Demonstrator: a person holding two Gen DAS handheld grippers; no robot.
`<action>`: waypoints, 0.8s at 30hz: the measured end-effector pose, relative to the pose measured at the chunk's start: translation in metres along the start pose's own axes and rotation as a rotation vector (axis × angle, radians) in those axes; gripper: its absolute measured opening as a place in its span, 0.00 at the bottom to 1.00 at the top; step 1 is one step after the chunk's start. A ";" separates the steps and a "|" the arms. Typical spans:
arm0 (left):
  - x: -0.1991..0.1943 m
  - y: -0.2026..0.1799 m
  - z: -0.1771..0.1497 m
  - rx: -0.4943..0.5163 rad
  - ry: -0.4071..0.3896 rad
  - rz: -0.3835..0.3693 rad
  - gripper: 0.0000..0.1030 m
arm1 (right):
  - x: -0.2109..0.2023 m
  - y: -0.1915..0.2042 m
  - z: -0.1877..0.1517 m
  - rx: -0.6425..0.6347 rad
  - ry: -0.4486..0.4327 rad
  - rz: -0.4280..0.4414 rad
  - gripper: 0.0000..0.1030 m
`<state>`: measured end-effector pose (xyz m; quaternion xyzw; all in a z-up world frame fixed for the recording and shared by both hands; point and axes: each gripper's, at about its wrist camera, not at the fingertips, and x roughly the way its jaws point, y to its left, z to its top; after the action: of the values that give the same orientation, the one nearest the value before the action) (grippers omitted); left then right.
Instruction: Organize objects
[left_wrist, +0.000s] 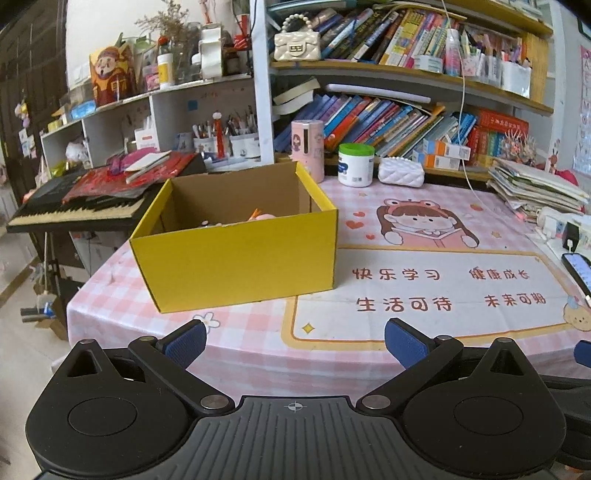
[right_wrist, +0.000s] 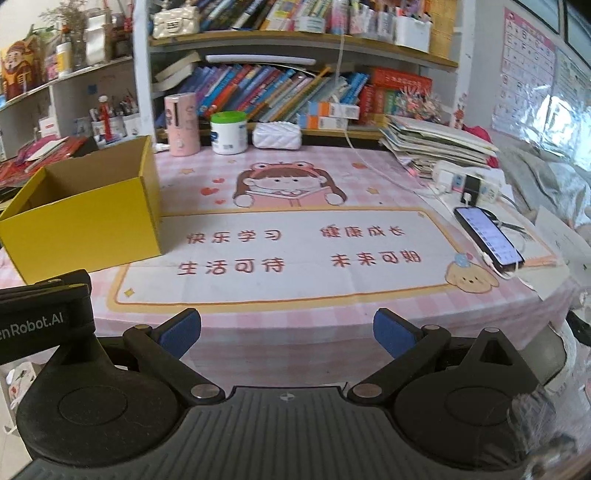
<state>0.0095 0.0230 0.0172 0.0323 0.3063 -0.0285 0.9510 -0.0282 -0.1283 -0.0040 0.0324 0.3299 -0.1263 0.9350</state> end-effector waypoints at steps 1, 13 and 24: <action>0.000 -0.002 0.000 0.002 0.001 0.001 1.00 | 0.001 -0.002 0.000 0.000 0.002 -0.006 0.98; 0.005 -0.012 0.000 0.003 0.027 0.006 1.00 | 0.006 -0.009 0.002 -0.001 0.022 -0.023 0.98; 0.013 -0.018 0.000 0.027 0.048 0.019 1.00 | 0.016 -0.008 0.001 -0.024 0.044 -0.023 0.98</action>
<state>0.0184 0.0042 0.0085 0.0487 0.3284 -0.0228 0.9430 -0.0179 -0.1393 -0.0133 0.0203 0.3523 -0.1322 0.9263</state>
